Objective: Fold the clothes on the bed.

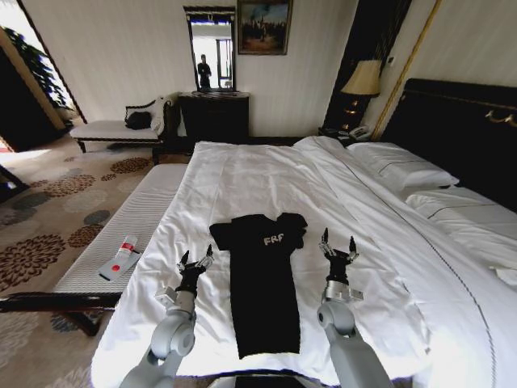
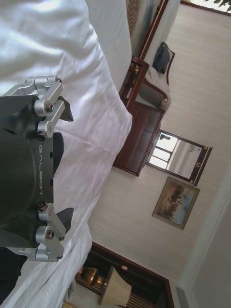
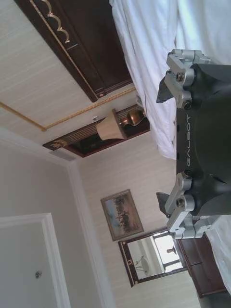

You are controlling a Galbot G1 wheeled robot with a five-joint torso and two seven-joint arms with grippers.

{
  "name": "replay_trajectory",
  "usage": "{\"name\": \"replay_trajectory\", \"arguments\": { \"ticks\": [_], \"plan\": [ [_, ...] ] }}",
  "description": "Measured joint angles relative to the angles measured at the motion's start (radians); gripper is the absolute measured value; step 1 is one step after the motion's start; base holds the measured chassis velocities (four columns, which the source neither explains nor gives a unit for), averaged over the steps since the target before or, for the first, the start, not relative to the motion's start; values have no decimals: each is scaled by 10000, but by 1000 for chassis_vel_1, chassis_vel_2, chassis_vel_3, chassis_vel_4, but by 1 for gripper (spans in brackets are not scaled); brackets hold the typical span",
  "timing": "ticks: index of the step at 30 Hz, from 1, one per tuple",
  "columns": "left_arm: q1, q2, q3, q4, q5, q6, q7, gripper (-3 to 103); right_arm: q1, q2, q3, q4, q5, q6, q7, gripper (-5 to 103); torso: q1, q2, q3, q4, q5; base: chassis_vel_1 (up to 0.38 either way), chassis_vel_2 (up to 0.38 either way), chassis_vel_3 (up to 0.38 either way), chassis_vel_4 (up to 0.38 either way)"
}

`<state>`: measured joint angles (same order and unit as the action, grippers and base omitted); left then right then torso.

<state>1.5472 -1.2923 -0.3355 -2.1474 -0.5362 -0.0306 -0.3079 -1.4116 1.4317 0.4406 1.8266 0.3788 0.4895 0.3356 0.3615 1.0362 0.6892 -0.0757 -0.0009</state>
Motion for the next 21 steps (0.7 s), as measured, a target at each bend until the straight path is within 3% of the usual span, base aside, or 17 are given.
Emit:
{"name": "replay_trajectory", "arguments": {
  "ticks": [6, 10, 13, 15, 16, 17, 19, 21],
  "plan": [
    [1018, 383, -305, -1220, 705, 540, -429, 100, -1282, -453, -601, 1896, 908, -1370, 1368, 100, -1, 1, 0, 2, 1, 0, 0, 0, 0],
    [1333, 912, -613, -1795, 219, 1202, -465, 100, -1932, -947, -631, 2762, 1442, -1774, 1537, 100, -1, 1, 0, 0, 2, 0, 0, 0, 0],
    [1382, 1388, -956, -1965, -97, 1409, -123, 100, -2338, -1414, -581, 3270, 1677, -1903, 1513, 100, -1, 1, 0, 1, 5, 0, 0, 0, 0],
    [1352, 2047, -1494, -1961, -479, 1551, 645, 100, -2862, -2466, -456, 3638, 1822, -1876, 992, 100, 0, 0, 1, -3, 4, 0, 0, 0, 0],
    [1352, 2047, -1494, -1961, -479, 1551, 645, 100, -2862, -2466, -456, 3638, 1822, -1876, 992, 100, 0, 0, 1, -3, 4, 0, 0, 0, 0],
    [1298, 2602, -1865, -1893, -920, 1754, 1156, 100, -3167, -3487, -345, 3704, 1888, -1607, 231, 100, -1, 1, 1, 0, 1, 0, 0, 0, 0],
    [1161, 3453, -2102, -1882, -1713, 2084, 1469, 100, -3598, -4529, -247, 3816, 1895, -1325, -726, 100, 0, 1, 1, 6, 6, 0, 0, 0, 0],
    [991, 3717, -2141, -1980, -2142, 2273, 1481, 100, -3826, -4817, -252, 3956, 1978, -1306, -1015, 100, 1, 0, 3, 5, 7, 0, 0, 0, 0]
  ]
}}
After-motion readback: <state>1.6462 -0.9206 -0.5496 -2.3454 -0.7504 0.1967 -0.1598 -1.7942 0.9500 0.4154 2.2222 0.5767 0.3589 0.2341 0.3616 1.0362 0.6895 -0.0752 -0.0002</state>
